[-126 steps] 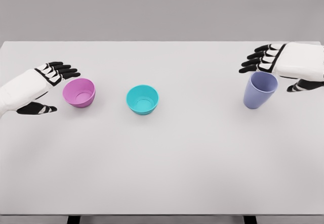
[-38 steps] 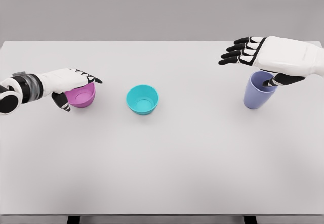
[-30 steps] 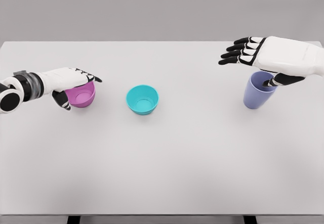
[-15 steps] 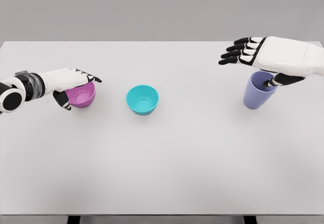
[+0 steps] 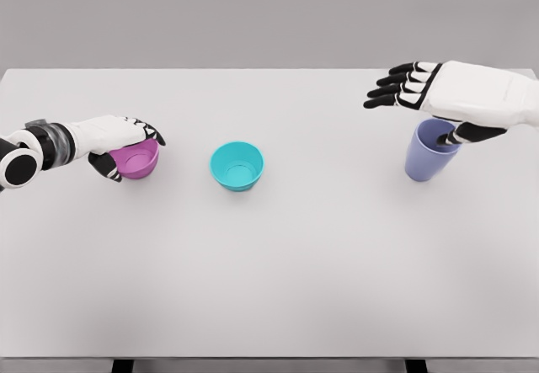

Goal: Stacking bowl and cup with both arms

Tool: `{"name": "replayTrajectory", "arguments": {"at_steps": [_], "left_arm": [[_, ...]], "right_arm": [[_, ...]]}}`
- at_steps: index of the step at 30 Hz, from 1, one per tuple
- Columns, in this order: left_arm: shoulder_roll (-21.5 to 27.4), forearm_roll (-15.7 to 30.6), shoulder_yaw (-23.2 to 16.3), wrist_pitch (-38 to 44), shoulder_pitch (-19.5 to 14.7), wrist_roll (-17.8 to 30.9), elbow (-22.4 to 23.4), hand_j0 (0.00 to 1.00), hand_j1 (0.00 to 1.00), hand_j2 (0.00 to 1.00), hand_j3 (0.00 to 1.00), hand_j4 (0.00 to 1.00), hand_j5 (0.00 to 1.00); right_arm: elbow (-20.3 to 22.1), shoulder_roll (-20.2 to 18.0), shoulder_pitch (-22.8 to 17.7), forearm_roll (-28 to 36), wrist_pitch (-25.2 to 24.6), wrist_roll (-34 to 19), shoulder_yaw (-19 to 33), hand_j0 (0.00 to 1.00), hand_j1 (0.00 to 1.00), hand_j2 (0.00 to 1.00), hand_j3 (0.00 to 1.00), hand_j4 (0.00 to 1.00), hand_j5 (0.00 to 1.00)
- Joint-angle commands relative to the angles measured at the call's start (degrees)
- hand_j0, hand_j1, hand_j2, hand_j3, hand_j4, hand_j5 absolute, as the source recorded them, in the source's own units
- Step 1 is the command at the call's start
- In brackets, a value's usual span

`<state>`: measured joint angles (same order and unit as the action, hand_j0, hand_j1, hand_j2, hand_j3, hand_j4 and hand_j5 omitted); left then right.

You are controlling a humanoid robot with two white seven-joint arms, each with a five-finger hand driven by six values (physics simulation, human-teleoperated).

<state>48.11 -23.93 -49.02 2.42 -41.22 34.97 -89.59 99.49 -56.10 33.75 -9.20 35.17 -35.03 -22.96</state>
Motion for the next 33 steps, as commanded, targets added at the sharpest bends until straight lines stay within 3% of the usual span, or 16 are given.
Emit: {"name": "replayTrajectory", "arguments": {"at_steps": [1, 14, 33], "left_arm": [[0.05, 0.12, 0.06, 0.04, 0.0, 0.03, -0.06, 0.73, 0.73, 0.73, 0.73, 0.73, 0.73], [0.32, 0.73, 0.85, 0.04, -0.96, 0.03, -3.31, 0.65, 0.65, 0.65, 0.65, 0.65, 0.65], [0.23, 0.82, 0.85, -0.05, -1.85, 0.03, -9.82, 0.65, 0.65, 0.65, 0.65, 0.65, 0.65]], "right_arm": [[0.0, -0.06, 0.0, 0.32, -0.17, 0.03, 0.02, 1.0, 1.0, 1.0, 1.0, 1.0, 1.0], [0.0, -0.23, 0.0, 0.32, -0.17, 0.03, 0.02, 1.0, 1.0, 1.0, 1.0, 1.0, 1.0], [-0.79, -0.67, 0.18, 0.32, -0.17, 0.03, 0.11, 1.0, 1.0, 1.0, 1.0, 1.0, 1.0]]}}
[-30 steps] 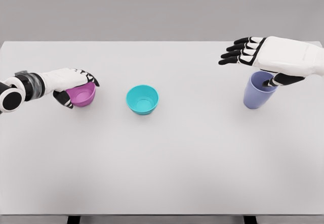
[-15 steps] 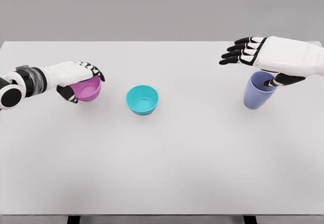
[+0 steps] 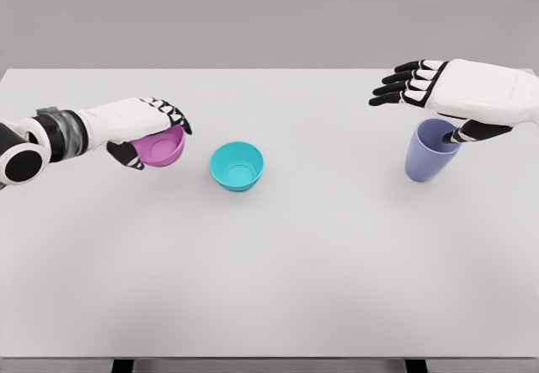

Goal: Stacking bowl and cup with both arms

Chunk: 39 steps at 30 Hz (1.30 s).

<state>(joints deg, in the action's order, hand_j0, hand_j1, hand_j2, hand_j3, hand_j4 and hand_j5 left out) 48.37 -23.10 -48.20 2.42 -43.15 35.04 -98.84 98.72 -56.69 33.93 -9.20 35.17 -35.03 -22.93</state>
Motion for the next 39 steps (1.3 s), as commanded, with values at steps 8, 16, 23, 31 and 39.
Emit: {"name": "replayTrajectory", "arguments": {"at_steps": [8, 16, 23, 31, 39], "left_arm": [[-0.65, -0.1, 0.03, -4.26, -1.14, -0.04, -0.92, 0.65, 0.65, 0.65, 0.65, 0.65, 0.65], [-2.67, -0.28, -0.05, -9.8, -2.11, -0.04, -1.0, 0.65, 0.65, 0.65, 0.65, 0.65, 0.65], [-5.22, -0.37, -0.32, -10.85, -2.64, -0.04, -1.35, 0.65, 0.65, 0.65, 0.65, 0.65, 0.65], [-7.33, -0.72, -0.76, -10.85, -2.9, -0.04, -1.35, 0.65, 0.65, 0.65, 0.65, 0.65, 0.65], [-9.0, -0.98, -1.02, -10.86, -2.64, -0.04, -1.27, 0.65, 0.65, 0.65, 0.65, 0.65, 0.65]], "right_arm": [[-0.02, -0.18, 0.35, 0.24, -0.17, 0.03, 0.17, 1.0, 1.0, 1.0, 1.0, 1.0, 1.0], [-0.1, -0.18, 0.26, 0.24, -0.17, 0.03, 0.17, 1.0, 1.0, 1.0, 1.0, 1.0, 1.0], [-0.19, -0.18, 0.44, 0.24, -0.17, 0.03, 0.17, 1.0, 1.0, 1.0, 1.0, 1.0, 1.0], [-0.19, -0.09, 0.44, 0.24, -0.17, 0.03, 0.17, 1.0, 1.0, 1.0, 1.0, 1.0, 1.0], [-0.19, -0.18, 0.26, 0.24, -0.17, 0.03, 0.17, 1.0, 1.0, 1.0, 1.0, 1.0, 1.0]]}}
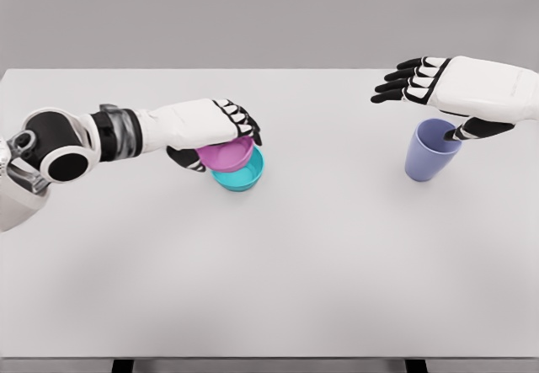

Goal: Stacking bowl and cup with both arms

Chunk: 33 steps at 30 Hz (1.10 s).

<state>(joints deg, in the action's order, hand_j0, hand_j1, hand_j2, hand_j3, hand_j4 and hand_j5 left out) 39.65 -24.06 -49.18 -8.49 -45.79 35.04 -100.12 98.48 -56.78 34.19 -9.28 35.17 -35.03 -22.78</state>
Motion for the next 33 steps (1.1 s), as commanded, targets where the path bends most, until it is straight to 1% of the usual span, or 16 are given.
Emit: {"name": "replayTrajectory", "arguments": {"at_steps": [1, 3, 13, 14, 16, 19, 21, 22, 23, 25, 27, 28, 29, 30, 32, 33], "left_arm": [[-0.27, 0.07, -0.04, 0.05, 0.0, -0.04, 0.01, 0.65, 0.65, 0.65, 0.65, 0.65, 0.65], [-0.62, -0.11, -1.1, 0.05, -0.09, -0.04, 0.19, 0.65, 0.65, 0.65, 0.65, 0.65, 0.65], [-2.64, -2.66, -1.45, 0.14, 0.35, -0.04, 0.89, 0.65, 0.65, 0.65, 0.65, 0.65, 0.65], [-2.73, -2.66, -1.54, 0.14, 0.35, -0.04, 1.33, 0.65, 0.65, 0.65, 0.65, 0.65, 0.65], [-2.73, -2.66, -1.62, 0.14, 0.35, -0.04, 1.6, 0.65, 0.65, 0.65, 0.65, 0.65, 0.65], [-2.82, -2.66, -1.71, 0.14, 0.44, -0.04, 2.21, 0.65, 0.65, 0.65, 0.65, 0.65, 0.65], [-3.26, -2.66, -1.71, 0.14, 0.44, -0.04, 2.65, 0.65, 0.65, 0.65, 0.65, 0.65, 0.65], [-3.26, -2.66, -1.89, 0.14, 0.44, -0.04, 2.83, 0.65, 0.65, 0.65, 0.65, 0.65, 0.65], [-3.35, -2.66, -1.98, 0.14, 0.44, -0.04, 3.18, 0.65, 0.65, 0.65, 0.65, 0.65, 0.65], [-3.35, -2.66, -1.98, 0.14, 0.44, -0.04, 3.35, 0.65, 0.65, 0.65, 0.65, 0.65, 0.65], [-3.44, -2.66, -1.98, 0.14, 0.44, -0.04, 3.53, 0.65, 0.65, 0.65, 0.65, 0.65, 0.65], [-3.87, -2.66, -1.98, 0.14, 0.44, -0.04, 4.23, 0.65, 0.65, 0.65, 0.65, 0.65, 0.65], [-3.96, -2.66, -1.98, 0.14, 0.44, -0.04, 4.41, 0.65, 0.65, 0.65, 0.65, 0.65, 0.65], [-3.96, -2.66, -1.98, 0.14, 0.44, -0.04, 4.58, 0.65, 0.65, 0.65, 0.65, 0.65, 0.65], [-3.96, -2.66, -1.98, 0.13, 0.44, -0.04, 4.67, 0.65, 0.65, 0.65, 0.65, 0.65, 0.65], [-4.05, -2.66, -1.98, 0.14, 0.44, -0.04, 4.76, 0.65, 0.65, 0.65, 0.65, 0.65, 0.65]], "right_arm": [[0.05, -0.08, 0.0, 0.32, -0.17, 0.03, 0.02, 1.0, 1.0, 1.0, 1.0, 1.0, 1.0], [-0.04, -0.08, 0.0, 0.32, -0.17, 0.03, 0.02, 1.0, 1.0, 1.0, 1.0, 1.0, 1.0], [-0.04, -0.17, 0.09, 0.32, -0.17, 0.03, 0.02, 1.0, 1.0, 1.0, 1.0, 1.0, 1.0], [-0.04, -0.43, -0.26, 0.32, -0.17, 0.03, 0.11, 1.0, 1.0, 1.0, 1.0, 1.0, 1.0], [-0.92, -2.1, -0.53, 0.32, -0.17, 0.03, 0.02, 1.0, 1.0, 1.0, 1.0, 1.0, 1.0], [-1.53, -2.28, -0.62, 0.32, -0.17, 0.03, 0.02, 1.0, 1.0, 1.0, 1.0, 1.0, 1.0], [-1.71, -3.86, -1.49, 0.32, -0.17, 0.03, 0.11, 1.0, 1.0, 1.0, 1.0, 1.0, 1.0], [-0.75, -3.77, -1.41, 1.11, -0.17, 0.03, 2.38, 1.0, 1.0, 1.0, 1.0, 1.0, 1.0], [-0.48, -4.65, -2.28, 0.67, -0.17, 0.03, 5.46, 1.0, 1.0, 1.0, 1.0, 1.0, 1.0], [-0.39, -7.38, -4.48, 1.11, -0.17, 0.03, 6.43, 1.0, 1.0, 1.0, 1.0, 1.0, 1.0], [-0.39, -7.2, -5.8, 1.11, -0.17, 0.03, 6.0, 1.0, 1.0, 1.0, 1.0, 1.0, 1.0], [-0.13, -6.41, -5.01, 1.37, -0.17, 0.03, 6.78, 1.0, 1.0, 1.0, 1.0, 1.0, 1.0], [-0.13, -4.13, -3.26, 1.28, -0.17, 0.03, 7.23, 1.0, 1.0, 1.0, 1.0, 1.0, 1.0], [-0.13, -4.47, -2.64, 1.2, -0.17, 0.03, 6.79, 1.0, 1.0, 1.0, 1.0, 1.0, 1.0], [0.22, -7.64, -2.55, -0.3, -0.17, 0.03, 5.38, 1.0, 1.0, 1.0, 1.0, 1.0, 1.0], [1.71, -8.87, -2.55, -3.54, -0.17, 0.03, 5.03, 1.0, 1.0, 1.0, 1.0, 1.0, 1.0]]}}
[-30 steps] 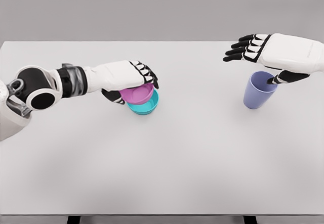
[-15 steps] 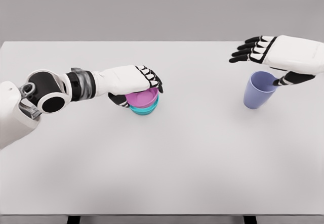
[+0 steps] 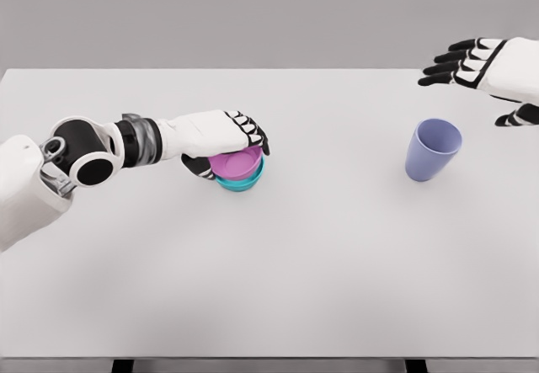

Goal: Stacking bowl and cup with both arms

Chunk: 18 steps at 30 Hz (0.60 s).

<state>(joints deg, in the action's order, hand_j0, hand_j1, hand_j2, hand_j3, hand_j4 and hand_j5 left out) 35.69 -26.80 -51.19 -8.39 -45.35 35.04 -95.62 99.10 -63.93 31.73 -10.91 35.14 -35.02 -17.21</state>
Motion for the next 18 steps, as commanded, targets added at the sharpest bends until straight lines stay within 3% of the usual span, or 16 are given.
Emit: {"name": "replayTrajectory", "arguments": {"at_steps": [1, 3, 6, 8, 11, 14, 15, 17, 18], "left_arm": [[-0.18, 0.08, 0.04, -0.05, 0.0, -0.04, 0.52, 0.65, 0.65, 0.65, 0.65, 0.65, 0.65], [-0.45, 0.08, 0.04, -0.05, 0.0, -0.04, 0.78, 0.65, 0.65, 0.65, 0.65, 0.65, 0.65], [-0.45, 0.08, 0.04, -0.05, 0.0, -0.04, 0.96, 0.66, 0.66, 0.66, 0.66, 0.66, 0.66], [-0.45, 0.08, 0.04, -0.05, 0.0, -0.04, 1.05, 0.66, 0.66, 0.66, 0.66, 0.66, 0.66], [-0.62, 0.08, 0.04, -0.05, 0.09, -0.04, 1.22, 0.66, 0.66, 0.66, 0.66, 0.66, 0.66], [-0.62, 0.08, 0.04, -0.05, 0.09, -0.04, 1.22, 0.67, 0.67, 0.67, 0.67, 0.67, 0.67], [-0.62, 0.08, 0.04, -0.05, 0.09, -0.04, 1.22, 0.7, 0.7, 0.7, 0.7, 0.7, 0.7], [-0.45, 0.08, 0.04, -0.14, 0.09, -0.04, 1.22, 0.98, 0.98, 0.98, 0.98, 0.98, 0.98], [-0.36, 0.08, 0.04, -0.14, 0.09, -0.04, 1.22, 1.0, 1.0, 1.0, 1.0, 1.0, 1.0]], "right_arm": [[1.27, -1.63, 0.0, -6.66, -0.14, 0.02, -0.89, 1.0, 1.0, 1.0, 1.0, 1.0, 1.0], [-0.14, -1.37, 0.52, -9.22, -0.14, 0.02, -2.91, 1.0, 1.0, 1.0, 1.0, 1.0, 1.0], [-3.3, 1.09, 4.66, -10.45, -0.14, 0.02, -9.94, 1.0, 1.0, 1.0, 1.0, 1.0, 1.0], [-4.01, 3.2, 7.03, -10.45, -0.14, 0.02, -13.9, 1.0, 1.0, 1.0, 1.0, 1.0, 1.0], [-4.18, 3.47, 9.23, -10.36, -0.14, 0.02, -18.65, 1.0, 1.0, 1.0, 1.0, 1.0, 1.0], [-4.62, 3.47, 9.58, -10.19, -0.14, 0.02, -18.91, 1.0, 1.0, 1.0, 1.0, 1.0, 1.0], [-4.62, 3.47, 9.58, -10.1, -0.14, 0.02, -19.44, 1.0, 1.0, 1.0, 1.0, 1.0, 1.0], [-4.62, 3.55, 9.58, -10.1, -0.14, 0.02, -20.23, 1.0, 1.0, 1.0, 1.0, 1.0, 1.0], [-4.54, 3.82, 9.67, -10.1, -0.14, 0.02, -20.67, 1.0, 1.0, 1.0, 1.0, 1.0, 1.0]]}}
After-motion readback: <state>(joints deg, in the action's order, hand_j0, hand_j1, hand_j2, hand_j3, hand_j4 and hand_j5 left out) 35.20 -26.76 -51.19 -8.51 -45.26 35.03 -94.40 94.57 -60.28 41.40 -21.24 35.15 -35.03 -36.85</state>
